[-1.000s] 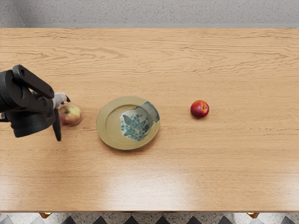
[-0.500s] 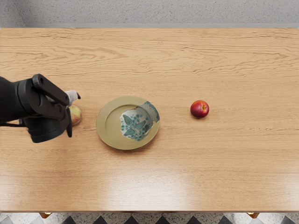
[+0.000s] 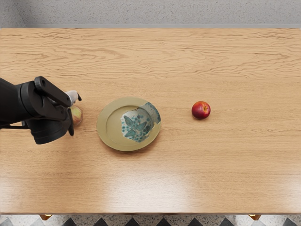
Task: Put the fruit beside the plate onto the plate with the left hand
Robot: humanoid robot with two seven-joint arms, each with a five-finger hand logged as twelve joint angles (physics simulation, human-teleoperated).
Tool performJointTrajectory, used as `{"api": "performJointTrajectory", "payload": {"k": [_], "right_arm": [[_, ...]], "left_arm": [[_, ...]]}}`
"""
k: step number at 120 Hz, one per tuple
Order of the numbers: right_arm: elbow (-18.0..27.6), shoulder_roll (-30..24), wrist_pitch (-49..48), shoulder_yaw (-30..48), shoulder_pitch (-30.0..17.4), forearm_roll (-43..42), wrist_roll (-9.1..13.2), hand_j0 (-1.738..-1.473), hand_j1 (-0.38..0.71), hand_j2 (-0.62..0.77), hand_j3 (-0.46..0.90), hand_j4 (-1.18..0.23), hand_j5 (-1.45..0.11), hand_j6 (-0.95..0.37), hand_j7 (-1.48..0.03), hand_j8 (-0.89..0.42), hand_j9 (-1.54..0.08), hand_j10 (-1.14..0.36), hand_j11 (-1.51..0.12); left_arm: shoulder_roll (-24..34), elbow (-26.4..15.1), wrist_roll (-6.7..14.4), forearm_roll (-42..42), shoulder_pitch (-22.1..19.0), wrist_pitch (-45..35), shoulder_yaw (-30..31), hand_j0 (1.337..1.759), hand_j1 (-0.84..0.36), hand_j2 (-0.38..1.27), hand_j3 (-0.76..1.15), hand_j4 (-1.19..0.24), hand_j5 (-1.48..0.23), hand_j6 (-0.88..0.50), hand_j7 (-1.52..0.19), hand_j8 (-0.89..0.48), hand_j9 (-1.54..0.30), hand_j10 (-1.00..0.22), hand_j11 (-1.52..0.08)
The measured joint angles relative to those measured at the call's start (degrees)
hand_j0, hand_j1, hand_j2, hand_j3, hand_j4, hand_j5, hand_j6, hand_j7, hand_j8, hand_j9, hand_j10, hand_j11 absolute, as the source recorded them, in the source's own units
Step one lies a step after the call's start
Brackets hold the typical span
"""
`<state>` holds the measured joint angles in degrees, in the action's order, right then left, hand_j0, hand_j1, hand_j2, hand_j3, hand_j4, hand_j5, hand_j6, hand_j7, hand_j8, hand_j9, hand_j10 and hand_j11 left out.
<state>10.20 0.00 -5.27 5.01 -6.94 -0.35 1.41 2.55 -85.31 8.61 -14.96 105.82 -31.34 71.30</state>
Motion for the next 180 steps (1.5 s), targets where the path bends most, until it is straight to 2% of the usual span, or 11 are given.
{"api": "performJointTrajectory", "payload": {"k": [74, 81, 84, 87, 93, 102, 110, 117, 140, 160, 180], "right_arm": [[0.00, 0.00, 0.00, 0.00, 0.00, 0.00, 0.00, -1.658, -0.33, 0.00, 0.00, -0.02, -0.02, -0.02, -0.02, -0.02, -0.02, -0.02, -0.02], [0.00, 0.00, 0.00, 0.00, 0.00, 0.00, 0.00, -1.658, -0.33, 0.00, 0.00, -0.02, -0.02, -0.02, -0.02, -0.02, -0.02, -0.02, -0.02], [0.00, 0.00, 0.00, 0.00, 0.00, 0.00, 0.00, -1.658, -0.33, 0.00, 0.00, -0.02, -0.02, -0.02, -0.02, -0.02, -0.02, -0.02, -0.02], [0.00, 0.00, 0.00, 0.00, 0.00, 0.00, 0.00, -1.658, -0.33, 0.00, 0.00, -0.01, -0.02, -0.02, -0.02, -0.02, -0.02, -0.02, -0.02], [0.00, 0.00, 0.00, -0.01, 0.00, 0.00, 0.00, -1.658, -0.33, 0.00, 0.00, -0.01, -0.02, -0.02, -0.02, -0.02, -0.02, -0.02, -0.02], [0.00, 0.00, 0.00, -0.01, 0.00, 0.00, 0.00, -1.658, -0.33, 0.00, 0.00, -0.01, -0.02, -0.02, -0.02, -0.02, -0.02, -0.02, -0.02], [0.00, 0.00, 0.00, 0.00, 0.00, 0.00, 0.00, -1.658, -0.33, 0.00, 0.00, -0.01, -0.02, -0.02, -0.02, -0.02, -0.02, -0.02, -0.02], [0.00, 0.00, 0.00, 0.00, 0.00, 0.00, 0.00, -1.658, -0.33, 0.00, 0.00, -0.01, -0.02, -0.02, -0.02, -0.02, -0.02, -0.02, -0.02], [0.00, 0.00, 0.00, 0.00, 0.00, 0.00, 0.00, -1.658, -0.33, 0.00, 0.00, -0.01, -0.02, -0.01, -0.02, -0.01, -0.02, -0.01, -0.02], [0.00, 0.00, 0.00, 0.00, 0.00, 0.00, 0.00, -1.658, -0.33, 0.00, 0.00, -0.01, -0.02, -0.01, -0.02, -0.01, -0.02, -0.01, -0.02], [0.00, 0.00, 0.00, 0.00, 0.00, 0.00, 0.00, -1.658, -0.33, 0.00, 0.00, -0.01, -0.02, -0.01, -0.02, -0.01, -0.02, -0.01, -0.02]], "left_arm": [[-0.97, 0.15, -0.01, -0.10, -2.46, -3.63, -0.31, 1.658, 0.01, 0.06, 0.00, -0.29, -0.37, -0.29, -0.37, -0.29, -0.37, -0.29, -0.37], [-0.90, 0.12, -0.03, -0.97, -2.32, -2.32, -0.36, 1.658, -0.14, 0.08, 0.00, -0.41, -0.52, -0.38, -0.49, -0.38, -0.53, -0.41, -0.53], [-0.81, 0.16, -0.15, -1.20, -2.28, -1.32, -0.36, 1.658, -0.20, 0.09, 0.00, -0.48, -0.57, -0.21, -0.70, -0.34, -0.57, -0.46, -0.60], [-0.80, 0.22, -0.22, -1.32, -2.27, -0.49, -0.32, 1.658, -0.26, 0.11, 0.00, -0.52, -0.62, -0.08, -0.84, -0.22, -0.72, -0.48, -0.66], [-0.76, 0.33, -0.34, -1.44, -2.26, 0.69, -0.24, 1.657, -0.34, 0.14, 0.04, -0.39, -0.79, 0.06, -1.01, -0.06, -0.92, -0.48, -0.76], [-0.42, 0.33, -0.56, -2.12, -1.70, 1.86, -0.20, 1.656, -0.35, 0.16, 0.06, -0.41, -0.74, 0.01, -0.93, -0.09, -0.85, -0.47, -0.89], [0.25, 0.06, -0.59, -2.97, -0.73, 3.05, -0.29, 1.653, -0.36, 0.14, 0.04, -0.39, -0.85, -0.11, -0.82, -0.19, -0.83, -0.43, -0.97], [2.02, -0.13, -0.40, -3.60, 1.54, 6.34, -0.32, 1.648, -0.36, 0.15, 0.03, -0.38, -0.95, -0.18, -0.93, -0.17, -0.93, -0.44, -1.04], [6.61, -0.55, -0.19, -4.28, 6.19, 19.26, -0.45, 1.635, -0.40, 0.22, 0.01, -0.28, -1.12, -0.07, -1.10, -0.12, -1.09, -0.40, -1.12], [15.00, -1.35, -0.21, -4.38, 13.56, 34.62, -0.41, 1.632, -0.38, 0.23, 0.01, -0.24, -1.23, -0.05, -1.20, -0.10, -1.17, -0.38, -1.19], [17.71, -1.54, -0.20, -4.18, 15.13, 44.18, -5.74, 1.627, -0.37, 0.24, 0.00, -0.24, -1.28, -0.02, -1.25, -0.07, -1.21, -0.38, -1.22]]}}
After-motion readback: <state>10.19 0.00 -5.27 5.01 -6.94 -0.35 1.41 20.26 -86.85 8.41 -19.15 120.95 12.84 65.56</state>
